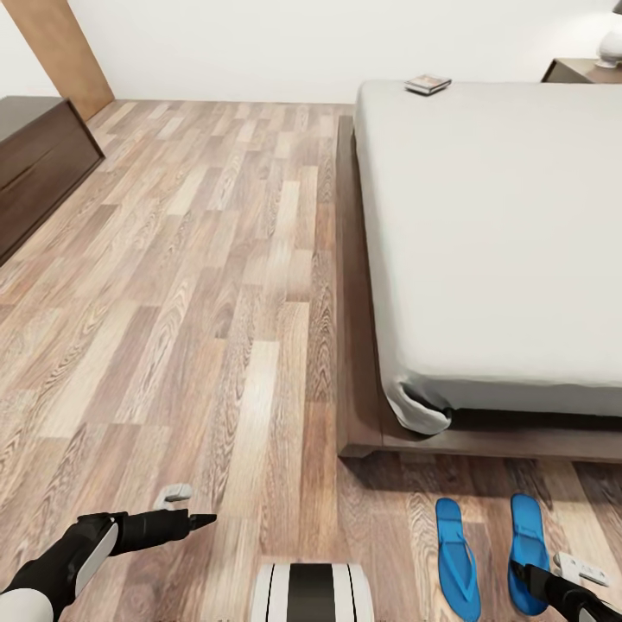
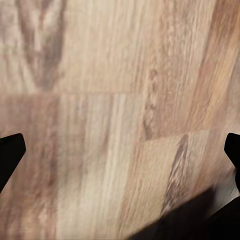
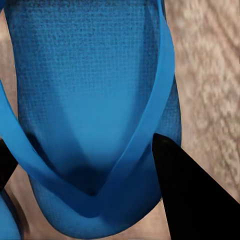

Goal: In the bedroom, move the book from the bed onto either nightstand, and place the two sandals side by side next to the bed.

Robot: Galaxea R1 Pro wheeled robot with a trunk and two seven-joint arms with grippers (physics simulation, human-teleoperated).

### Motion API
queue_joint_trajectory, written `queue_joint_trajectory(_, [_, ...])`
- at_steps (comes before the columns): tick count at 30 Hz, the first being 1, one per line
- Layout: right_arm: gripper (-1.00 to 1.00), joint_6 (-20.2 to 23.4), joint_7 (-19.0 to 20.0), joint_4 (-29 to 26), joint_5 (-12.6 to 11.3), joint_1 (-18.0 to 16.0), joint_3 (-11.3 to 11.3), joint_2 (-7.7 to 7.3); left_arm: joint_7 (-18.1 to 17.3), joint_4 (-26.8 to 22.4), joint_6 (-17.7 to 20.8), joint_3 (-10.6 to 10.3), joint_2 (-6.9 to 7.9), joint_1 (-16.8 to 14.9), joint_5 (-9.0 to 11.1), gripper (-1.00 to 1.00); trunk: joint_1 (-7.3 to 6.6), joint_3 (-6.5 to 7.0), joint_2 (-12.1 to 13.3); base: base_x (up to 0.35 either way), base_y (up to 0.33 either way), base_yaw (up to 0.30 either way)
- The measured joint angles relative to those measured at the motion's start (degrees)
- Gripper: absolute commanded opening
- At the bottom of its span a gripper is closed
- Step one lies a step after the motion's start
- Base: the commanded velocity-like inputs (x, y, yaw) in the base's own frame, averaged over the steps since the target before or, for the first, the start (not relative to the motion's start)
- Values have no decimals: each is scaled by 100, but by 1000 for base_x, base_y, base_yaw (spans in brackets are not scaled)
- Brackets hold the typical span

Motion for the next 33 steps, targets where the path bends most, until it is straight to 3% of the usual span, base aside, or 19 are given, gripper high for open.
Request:
queue_joint_trajectory(25, [-100, -3, 9, -17, -1, 0, 0, -1, 0, -2, 0, -7, 0, 0, 0, 100, 64, -554, -34, 0, 0, 0])
queue_joint_trajectory(33, [-100, -7, 9, -22, -2, -1, -5, -1, -8, -2, 0, -3, 0, 0, 1, 100, 64, -555, -34, 0, 0, 0])
